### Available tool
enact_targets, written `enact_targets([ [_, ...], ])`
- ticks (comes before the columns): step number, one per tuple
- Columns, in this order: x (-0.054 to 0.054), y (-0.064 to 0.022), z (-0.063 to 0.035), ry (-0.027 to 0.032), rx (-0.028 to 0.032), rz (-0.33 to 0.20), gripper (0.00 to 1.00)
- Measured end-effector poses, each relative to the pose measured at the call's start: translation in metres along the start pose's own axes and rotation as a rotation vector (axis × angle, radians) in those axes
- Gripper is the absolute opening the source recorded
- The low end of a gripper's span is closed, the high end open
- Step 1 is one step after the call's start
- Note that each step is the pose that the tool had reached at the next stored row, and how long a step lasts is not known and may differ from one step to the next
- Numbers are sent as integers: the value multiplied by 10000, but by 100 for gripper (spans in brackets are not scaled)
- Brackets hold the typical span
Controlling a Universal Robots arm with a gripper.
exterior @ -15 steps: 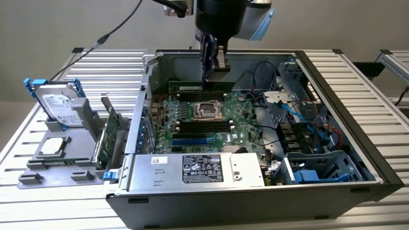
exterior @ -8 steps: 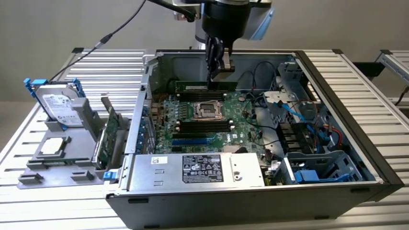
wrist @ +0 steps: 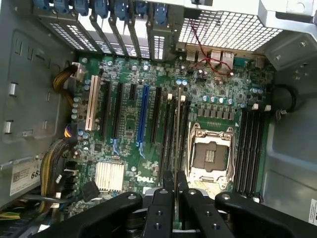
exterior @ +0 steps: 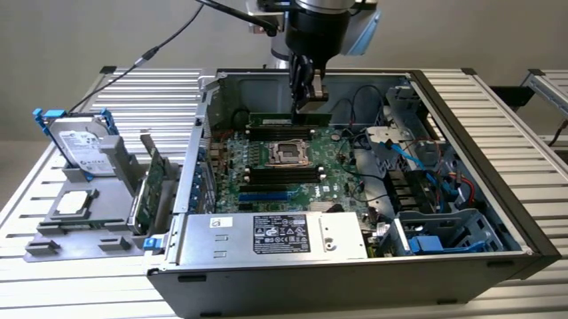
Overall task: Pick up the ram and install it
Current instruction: 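Pick up the ram and move it above insertion slot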
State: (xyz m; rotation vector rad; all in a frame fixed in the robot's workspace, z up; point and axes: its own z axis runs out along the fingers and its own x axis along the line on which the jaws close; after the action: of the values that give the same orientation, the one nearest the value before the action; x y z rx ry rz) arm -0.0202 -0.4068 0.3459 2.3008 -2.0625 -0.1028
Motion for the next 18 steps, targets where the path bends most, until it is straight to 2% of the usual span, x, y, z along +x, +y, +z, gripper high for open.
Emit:
enact_targets([
  [6, -44, -12, 65, -13, 8, 163, 14],
  [10, -62, -15, 76, -18, 66, 298, 14],
  [12, -79, -17, 83, -14, 135, 342, 14],
  [15, -111, -22, 95, -3, 284, 387, 14],
  [18, -135, -25, 116, 22, 388, 421, 14],
])
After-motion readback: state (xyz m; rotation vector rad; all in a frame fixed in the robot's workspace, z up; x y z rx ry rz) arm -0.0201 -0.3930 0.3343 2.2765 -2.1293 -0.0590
